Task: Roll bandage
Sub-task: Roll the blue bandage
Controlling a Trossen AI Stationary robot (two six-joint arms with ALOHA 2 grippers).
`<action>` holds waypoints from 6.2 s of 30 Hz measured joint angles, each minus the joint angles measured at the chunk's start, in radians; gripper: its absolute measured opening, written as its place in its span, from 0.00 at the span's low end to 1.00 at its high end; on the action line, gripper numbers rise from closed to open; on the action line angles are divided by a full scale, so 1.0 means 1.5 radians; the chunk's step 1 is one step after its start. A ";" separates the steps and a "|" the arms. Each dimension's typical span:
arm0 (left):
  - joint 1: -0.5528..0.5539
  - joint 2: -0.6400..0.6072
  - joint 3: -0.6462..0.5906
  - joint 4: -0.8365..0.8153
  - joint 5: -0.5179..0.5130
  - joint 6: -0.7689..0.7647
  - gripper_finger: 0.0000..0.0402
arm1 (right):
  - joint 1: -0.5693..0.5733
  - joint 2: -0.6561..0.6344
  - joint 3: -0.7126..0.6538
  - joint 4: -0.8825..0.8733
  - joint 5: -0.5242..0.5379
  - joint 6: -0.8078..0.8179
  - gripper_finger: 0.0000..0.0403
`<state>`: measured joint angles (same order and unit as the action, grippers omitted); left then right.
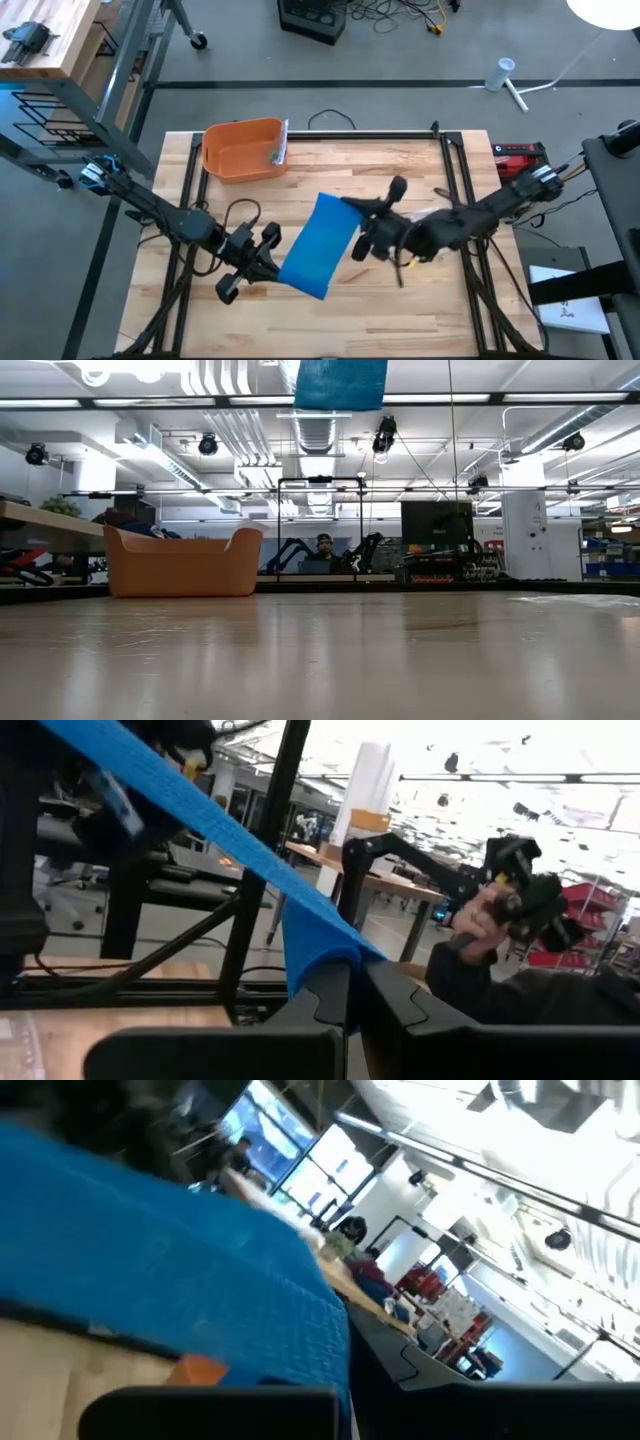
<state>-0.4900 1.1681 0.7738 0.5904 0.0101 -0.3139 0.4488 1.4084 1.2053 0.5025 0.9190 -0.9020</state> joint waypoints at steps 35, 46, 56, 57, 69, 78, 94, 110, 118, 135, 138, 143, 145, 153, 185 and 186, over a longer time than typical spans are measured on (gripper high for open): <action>0.011 0.000 0.000 0.084 -0.118 0.174 0.00 | -0.075 -0.026 -0.172 -0.298 -0.175 0.485 0.00; 0.035 0.057 0.000 0.222 -0.123 0.207 0.00 | -0.091 0.032 -0.207 -0.122 -0.266 0.485 0.00; 0.059 0.004 0.000 0.163 -0.146 0.243 0.00 | -0.059 0.033 -0.207 -0.122 -0.270 0.502 0.00; 0.061 -0.005 0.000 0.143 -0.164 0.247 0.00 | -0.053 0.033 -0.207 -0.122 -0.271 0.502 0.00; 0.072 -0.015 0.000 0.075 -0.267 0.366 0.00 | -0.015 0.033 -0.184 -0.120 -0.371 0.567 0.00; 0.079 -0.013 0.000 0.062 -0.298 0.422 0.00 | 0.011 0.035 -0.140 -0.119 -0.442 0.567 0.00; 0.088 0.024 -0.002 -0.010 -0.356 0.428 0.00 | 0.029 0.052 0.010 -0.234 -0.443 0.591 0.00; 0.088 0.016 -0.002 -0.081 -0.350 0.430 0.00 | 0.065 0.052 0.093 -0.237 -0.471 0.554 0.00; 0.083 0.015 -0.002 -0.104 -0.340 0.425 0.00 | 0.057 0.045 0.156 -0.249 -0.412 0.554 0.00; 0.064 0.015 -0.002 -0.157 -0.261 0.429 0.00 | -0.040 0.044 0.200 -0.250 -0.403 0.624 0.00; 0.047 0.015 -0.003 -0.171 -0.261 0.446 0.00 | -0.065 0.044 0.200 -0.268 -0.405 0.650 0.00; 0.022 0.015 0.004 -0.198 -0.266 0.481 0.00 | -0.103 0.044 0.200 -0.322 -0.408 0.721 0.00; 0.015 0.015 0.017 -0.224 -0.267 0.482 0.00 | -0.114 0.044 0.200 -0.344 -0.408 0.744 0.00; -0.015 0.015 0.094 -0.439 -0.273 0.388 0.00 | -0.154 0.044 0.198 -0.427 -0.480 0.809 0.00; -0.103 0.225 0.357 -0.684 -0.151 0.373 0.00 | -0.208 0.209 0.193 -0.596 -0.761 0.734 0.06; -0.107 0.226 0.359 -0.683 -0.151 0.373 0.00 | -0.208 0.212 0.193 -0.594 -0.771 0.734 0.08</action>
<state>-0.6502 1.5073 1.3130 -0.4344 -0.2158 0.2451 0.1373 1.7262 1.4952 -0.3891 -0.2378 0.1996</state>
